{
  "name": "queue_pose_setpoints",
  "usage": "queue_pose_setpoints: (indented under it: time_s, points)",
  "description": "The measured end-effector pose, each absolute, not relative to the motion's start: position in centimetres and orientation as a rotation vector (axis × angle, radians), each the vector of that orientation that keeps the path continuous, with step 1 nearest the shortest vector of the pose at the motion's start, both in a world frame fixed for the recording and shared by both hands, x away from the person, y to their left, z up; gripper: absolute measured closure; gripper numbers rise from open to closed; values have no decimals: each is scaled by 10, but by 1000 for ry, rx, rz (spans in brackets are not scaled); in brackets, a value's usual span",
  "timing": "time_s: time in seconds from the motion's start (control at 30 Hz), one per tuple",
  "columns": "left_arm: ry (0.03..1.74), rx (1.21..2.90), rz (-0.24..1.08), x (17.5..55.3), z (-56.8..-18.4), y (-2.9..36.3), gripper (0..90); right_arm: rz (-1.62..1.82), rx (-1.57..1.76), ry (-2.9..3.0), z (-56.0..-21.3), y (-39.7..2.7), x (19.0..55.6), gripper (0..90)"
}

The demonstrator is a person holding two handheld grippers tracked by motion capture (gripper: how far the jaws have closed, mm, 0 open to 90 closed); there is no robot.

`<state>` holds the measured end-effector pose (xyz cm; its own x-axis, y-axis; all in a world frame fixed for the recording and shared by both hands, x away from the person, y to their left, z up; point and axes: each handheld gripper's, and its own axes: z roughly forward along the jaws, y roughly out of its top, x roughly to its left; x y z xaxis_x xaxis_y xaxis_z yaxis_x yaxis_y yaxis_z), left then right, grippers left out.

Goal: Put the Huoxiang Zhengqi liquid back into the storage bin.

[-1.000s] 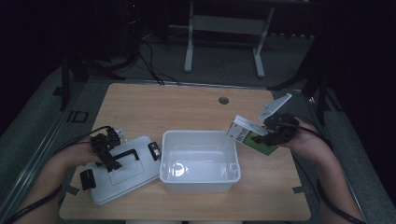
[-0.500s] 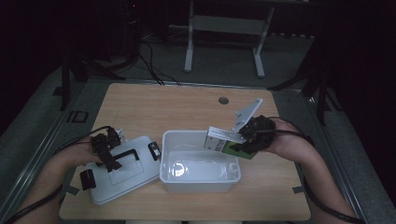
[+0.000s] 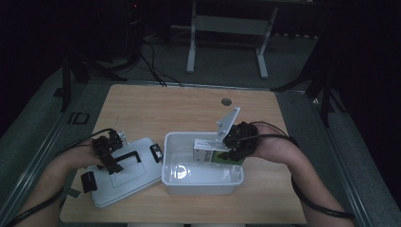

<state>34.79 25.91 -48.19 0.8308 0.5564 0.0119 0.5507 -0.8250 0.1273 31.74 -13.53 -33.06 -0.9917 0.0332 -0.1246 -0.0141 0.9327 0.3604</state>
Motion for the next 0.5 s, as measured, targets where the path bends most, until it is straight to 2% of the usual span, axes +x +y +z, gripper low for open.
queue_pose_setpoints:
  time_s: [0.5]
  points:
    - [875, 2891, 72, 347, -483, 259, 150, 506, -48, 3022, -365, -120, 318, 648]
